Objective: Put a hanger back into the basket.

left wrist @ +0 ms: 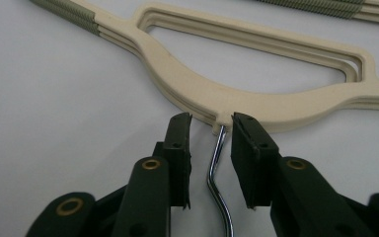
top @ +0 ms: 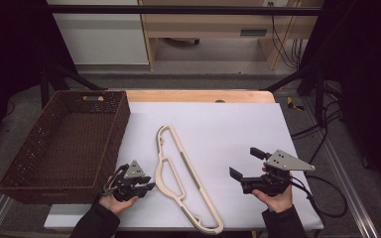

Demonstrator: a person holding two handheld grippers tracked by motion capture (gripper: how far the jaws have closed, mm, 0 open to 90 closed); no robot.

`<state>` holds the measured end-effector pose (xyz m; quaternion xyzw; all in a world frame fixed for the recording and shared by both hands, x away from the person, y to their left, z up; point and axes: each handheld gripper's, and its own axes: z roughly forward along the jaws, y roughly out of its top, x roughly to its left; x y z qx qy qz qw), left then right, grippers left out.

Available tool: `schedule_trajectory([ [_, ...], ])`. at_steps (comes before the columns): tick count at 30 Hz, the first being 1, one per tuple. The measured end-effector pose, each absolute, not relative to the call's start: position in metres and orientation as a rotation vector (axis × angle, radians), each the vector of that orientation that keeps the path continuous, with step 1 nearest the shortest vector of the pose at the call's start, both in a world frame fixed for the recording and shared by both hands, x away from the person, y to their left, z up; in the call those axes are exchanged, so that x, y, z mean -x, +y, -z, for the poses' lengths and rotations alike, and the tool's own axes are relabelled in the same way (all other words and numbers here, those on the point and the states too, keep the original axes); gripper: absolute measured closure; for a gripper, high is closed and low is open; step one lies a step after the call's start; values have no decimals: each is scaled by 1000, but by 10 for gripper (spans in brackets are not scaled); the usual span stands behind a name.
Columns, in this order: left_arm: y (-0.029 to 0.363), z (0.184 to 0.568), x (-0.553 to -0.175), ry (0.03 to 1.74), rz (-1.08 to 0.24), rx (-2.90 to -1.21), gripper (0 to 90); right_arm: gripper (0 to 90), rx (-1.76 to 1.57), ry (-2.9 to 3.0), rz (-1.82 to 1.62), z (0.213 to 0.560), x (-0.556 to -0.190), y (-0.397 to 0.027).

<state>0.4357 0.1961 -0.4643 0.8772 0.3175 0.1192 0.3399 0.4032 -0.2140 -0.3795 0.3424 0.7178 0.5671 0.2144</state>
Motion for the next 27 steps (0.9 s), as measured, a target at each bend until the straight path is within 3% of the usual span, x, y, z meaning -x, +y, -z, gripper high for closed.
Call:
schedule_trajectory([
  [12,198,468,-439,819,-235,-2302,822,40,-948,2000,-1573,381,-404,-213],
  [27,197,462,-436,784,-199,-2302,877,46,-947,2012,-1571,383,-405,-210],
])
